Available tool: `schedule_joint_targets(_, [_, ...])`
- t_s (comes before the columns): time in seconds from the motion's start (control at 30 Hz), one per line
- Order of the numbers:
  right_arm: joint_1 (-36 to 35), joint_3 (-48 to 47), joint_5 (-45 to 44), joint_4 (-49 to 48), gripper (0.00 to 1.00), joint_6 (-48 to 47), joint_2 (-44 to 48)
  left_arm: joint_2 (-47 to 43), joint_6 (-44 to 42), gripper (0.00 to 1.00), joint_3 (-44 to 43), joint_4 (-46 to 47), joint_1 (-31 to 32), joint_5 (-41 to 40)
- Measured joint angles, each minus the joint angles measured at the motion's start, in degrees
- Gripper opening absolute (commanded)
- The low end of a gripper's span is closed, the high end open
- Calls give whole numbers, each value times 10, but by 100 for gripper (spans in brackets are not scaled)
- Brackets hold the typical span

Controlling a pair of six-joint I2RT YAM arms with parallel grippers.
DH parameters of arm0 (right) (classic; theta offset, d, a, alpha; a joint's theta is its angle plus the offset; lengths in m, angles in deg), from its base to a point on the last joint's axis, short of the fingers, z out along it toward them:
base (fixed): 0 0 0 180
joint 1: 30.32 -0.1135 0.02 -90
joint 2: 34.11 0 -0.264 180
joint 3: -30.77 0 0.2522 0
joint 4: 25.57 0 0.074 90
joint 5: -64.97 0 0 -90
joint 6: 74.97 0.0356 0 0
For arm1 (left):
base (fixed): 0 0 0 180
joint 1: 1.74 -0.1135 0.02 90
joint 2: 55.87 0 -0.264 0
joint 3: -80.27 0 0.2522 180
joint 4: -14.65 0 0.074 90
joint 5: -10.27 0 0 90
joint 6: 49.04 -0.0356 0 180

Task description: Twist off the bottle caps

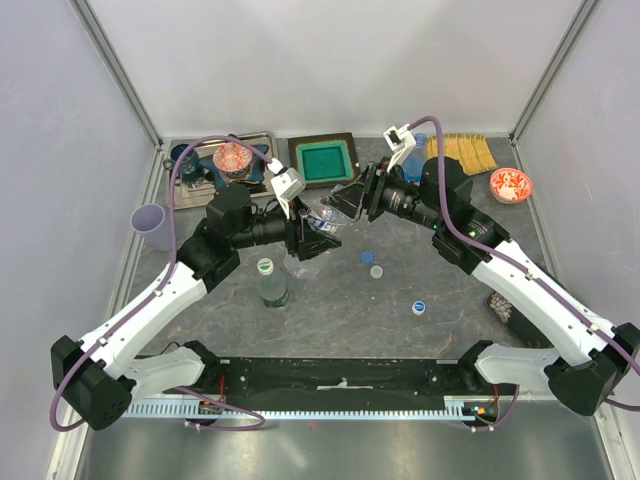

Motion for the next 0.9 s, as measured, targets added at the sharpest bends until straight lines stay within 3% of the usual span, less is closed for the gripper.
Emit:
schedule_joint_targets(0.07, [0,3,2,-9,38,2,0,2,-3,55,-4,-3,0,-3])
schedule_joint_targets(0.13, [2,4,2,-13,23,5,1,5,-6,57,-7,-7,0,-3])
schedule_joint_targets(0.2, [4,7,1,-18,0,6,1,8,-8,68,-9,-8,0,-6])
schedule_joint_targets(0.27, [5,9,-1,-23,0,7,2,9,-10,81,-11,-10,2,-12])
schedule_joint_targets(0.3, [5,9,-2,-23,0,7,2,9,-10,99,-12,-12,3,-17])
schedule_joint_targets(0.47, [1,6,-32,11,0,-13,5,17,-12,100,-48,-38,5,-71])
schedule_joint_targets(0.57, [0,-22,-98,60,0,-36,5,32,-12,99,-95,-68,5,-111])
schedule_joint_targets(0.7, [0,-95,-269,116,0,-76,3,44,-12,99,-146,-101,5,-179])
schedule_joint_targets(0.9, [5,-95,-519,76,0,-135,-10,7,-9,99,-138,-127,5,-292])
